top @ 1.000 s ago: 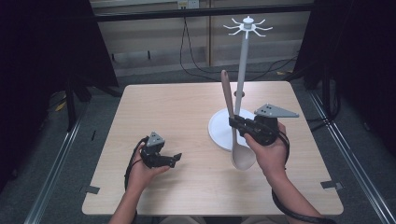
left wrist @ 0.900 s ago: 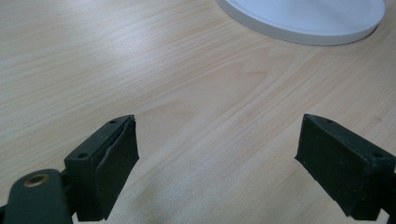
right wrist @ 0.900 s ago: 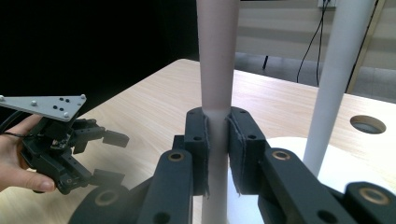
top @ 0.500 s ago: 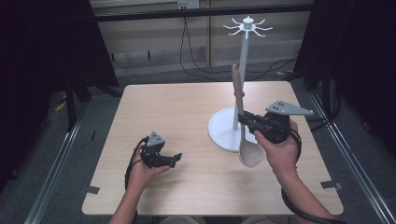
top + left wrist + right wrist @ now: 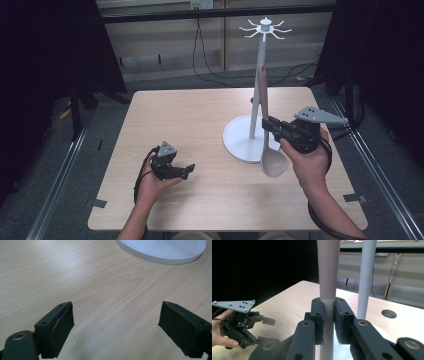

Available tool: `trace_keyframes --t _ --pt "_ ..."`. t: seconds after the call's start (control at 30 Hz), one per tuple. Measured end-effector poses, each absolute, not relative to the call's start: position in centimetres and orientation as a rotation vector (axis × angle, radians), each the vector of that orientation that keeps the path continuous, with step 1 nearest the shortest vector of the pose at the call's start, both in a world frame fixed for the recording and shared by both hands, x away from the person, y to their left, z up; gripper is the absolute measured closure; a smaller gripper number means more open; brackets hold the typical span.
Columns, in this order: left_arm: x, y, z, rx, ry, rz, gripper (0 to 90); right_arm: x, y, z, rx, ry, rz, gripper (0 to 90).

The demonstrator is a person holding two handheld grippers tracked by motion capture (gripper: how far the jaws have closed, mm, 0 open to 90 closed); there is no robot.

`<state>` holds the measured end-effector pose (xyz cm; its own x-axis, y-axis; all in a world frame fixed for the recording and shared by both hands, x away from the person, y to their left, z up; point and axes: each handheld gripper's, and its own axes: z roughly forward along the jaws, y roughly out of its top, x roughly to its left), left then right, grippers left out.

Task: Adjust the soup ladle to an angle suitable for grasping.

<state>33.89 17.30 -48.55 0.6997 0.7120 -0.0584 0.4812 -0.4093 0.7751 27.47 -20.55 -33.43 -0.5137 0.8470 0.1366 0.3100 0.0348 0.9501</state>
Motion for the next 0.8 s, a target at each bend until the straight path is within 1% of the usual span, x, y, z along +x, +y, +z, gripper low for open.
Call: trace_keyframes --t 0.5,0.8 --pt "33.9 17.2 -48.5 2.075 0.912 0.355 12.1 27.1 -21.9 -32.4 1.182 1.809 1.502 78.6" --pt "33.9 17.2 -48.6 2.072 0.912 0.351 10.1 27.2 -22.5 -32.0 1.195 1.791 1.512 78.6"
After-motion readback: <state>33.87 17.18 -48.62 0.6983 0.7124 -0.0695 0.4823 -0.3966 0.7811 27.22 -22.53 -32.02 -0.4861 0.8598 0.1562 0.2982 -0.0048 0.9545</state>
